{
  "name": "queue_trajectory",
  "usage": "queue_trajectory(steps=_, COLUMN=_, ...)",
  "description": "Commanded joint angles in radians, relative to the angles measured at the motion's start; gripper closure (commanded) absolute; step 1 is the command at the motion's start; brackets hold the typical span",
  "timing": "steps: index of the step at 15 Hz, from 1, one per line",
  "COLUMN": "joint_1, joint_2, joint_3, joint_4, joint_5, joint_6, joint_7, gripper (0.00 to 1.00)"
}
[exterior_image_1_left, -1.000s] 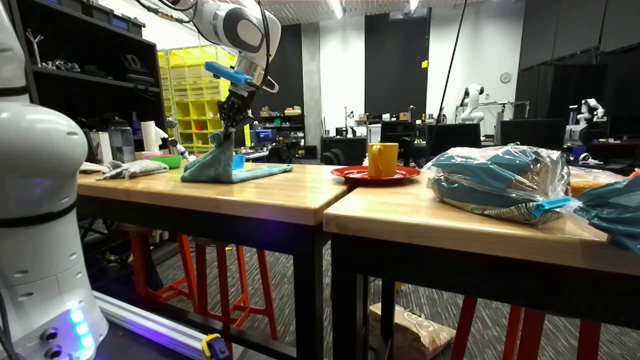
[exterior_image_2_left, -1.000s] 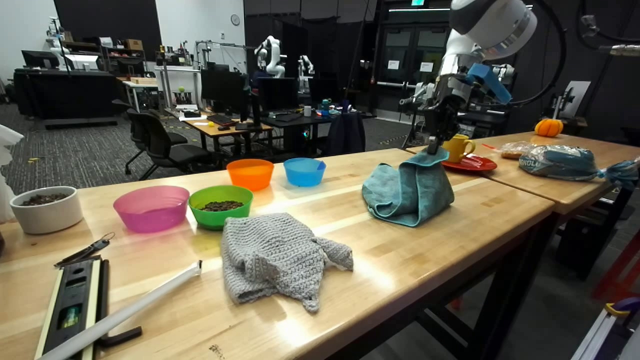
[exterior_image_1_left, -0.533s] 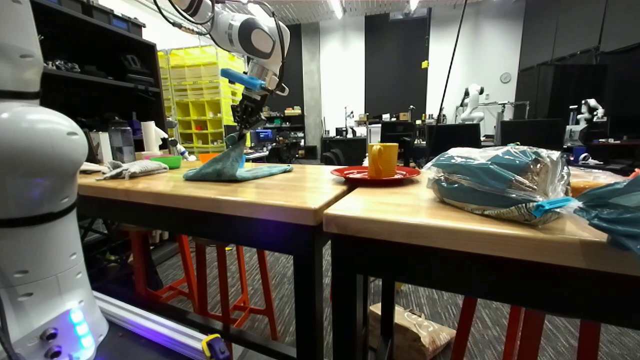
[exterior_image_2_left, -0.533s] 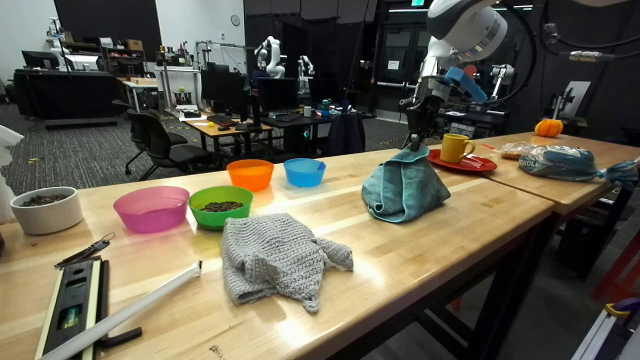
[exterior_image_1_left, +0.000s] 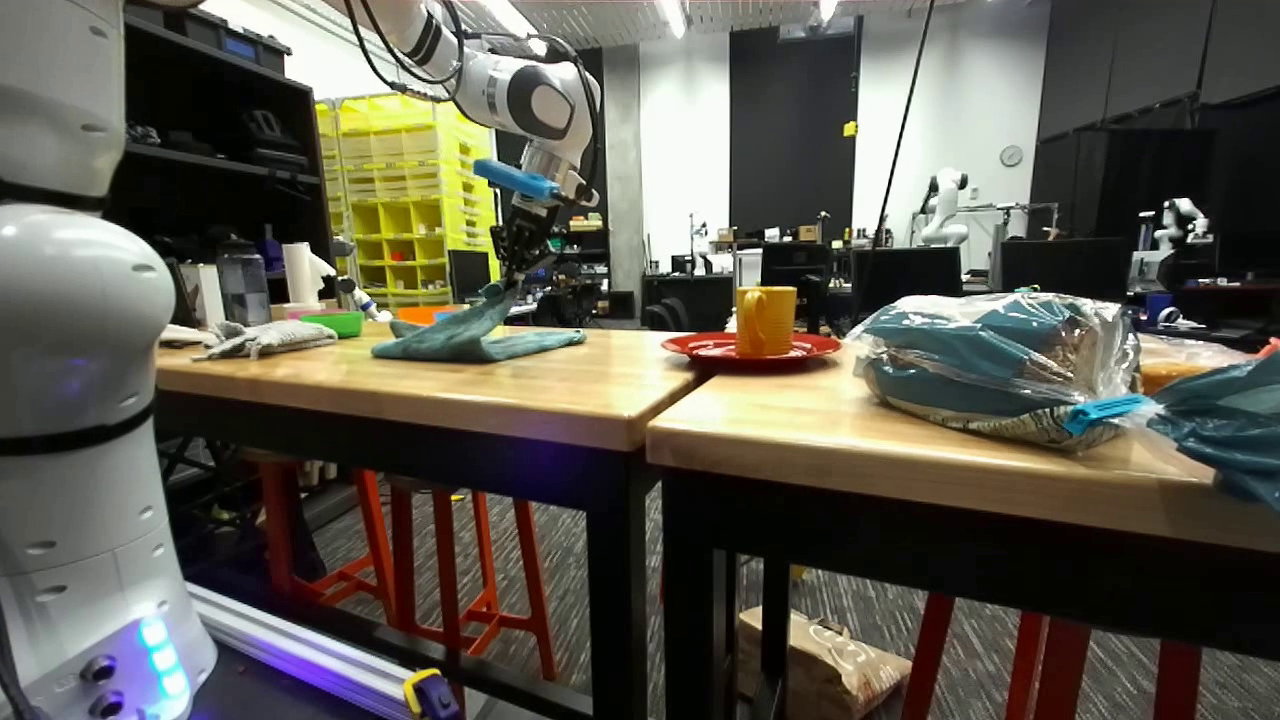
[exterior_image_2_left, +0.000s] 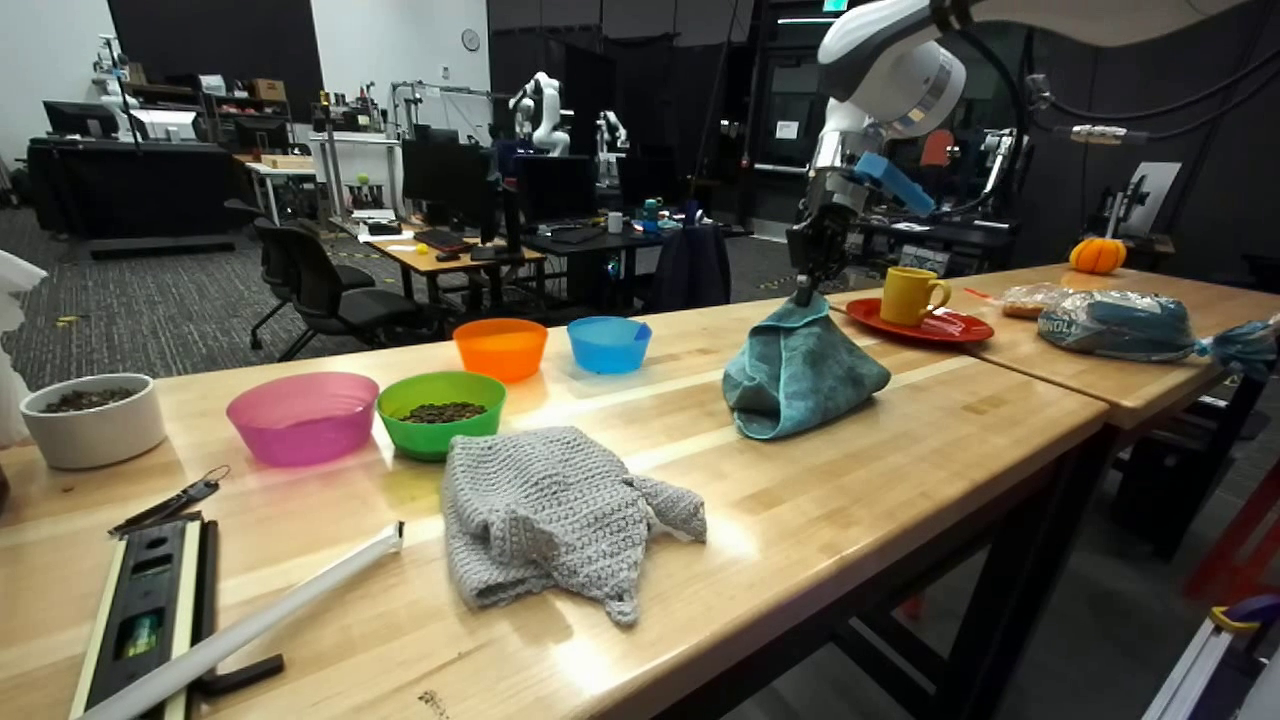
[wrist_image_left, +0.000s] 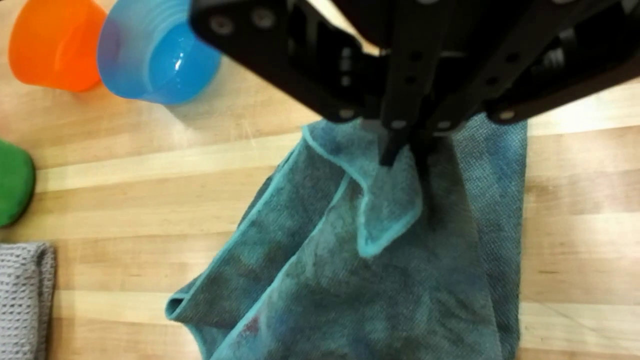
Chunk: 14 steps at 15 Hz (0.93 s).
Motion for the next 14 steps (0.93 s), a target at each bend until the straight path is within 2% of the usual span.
queue_trajectory(steps=1, joint_1=-0.027, joint_2=0.069, joint_3=0.024, joint_4=0.076, joint_5=0.0, joint_6=-0.005, joint_7=-0.011, gripper=0.99)
queue_trajectory(steps=2, joint_1=-0.031, joint_2=0.083, joint_3=0.026, joint_4=0.086, joint_5=0.001, joint_6=-0.005, joint_7=-0.011, gripper=0.91)
queue_trajectory(steps=3, joint_1=-0.033, joint_2=0.094, joint_3=0.029, joint_4=0.095, joint_5=0.0, joint_6=-0.003, joint_7=-0.01, gripper=0.72)
queue_trajectory(steps=8, joint_1=-0.041, joint_2=0.113, joint_3=0.038, joint_4=0.115, joint_5=-0.023, joint_6=0.006, joint_7=-0.005, gripper=0.42)
queue_trajectory(steps=14, joint_1=-0.039, joint_2=0.051, joint_3=0.043, joint_4=0.06, joint_5=-0.043, joint_6=0.039, joint_7=0.006, gripper=0.01)
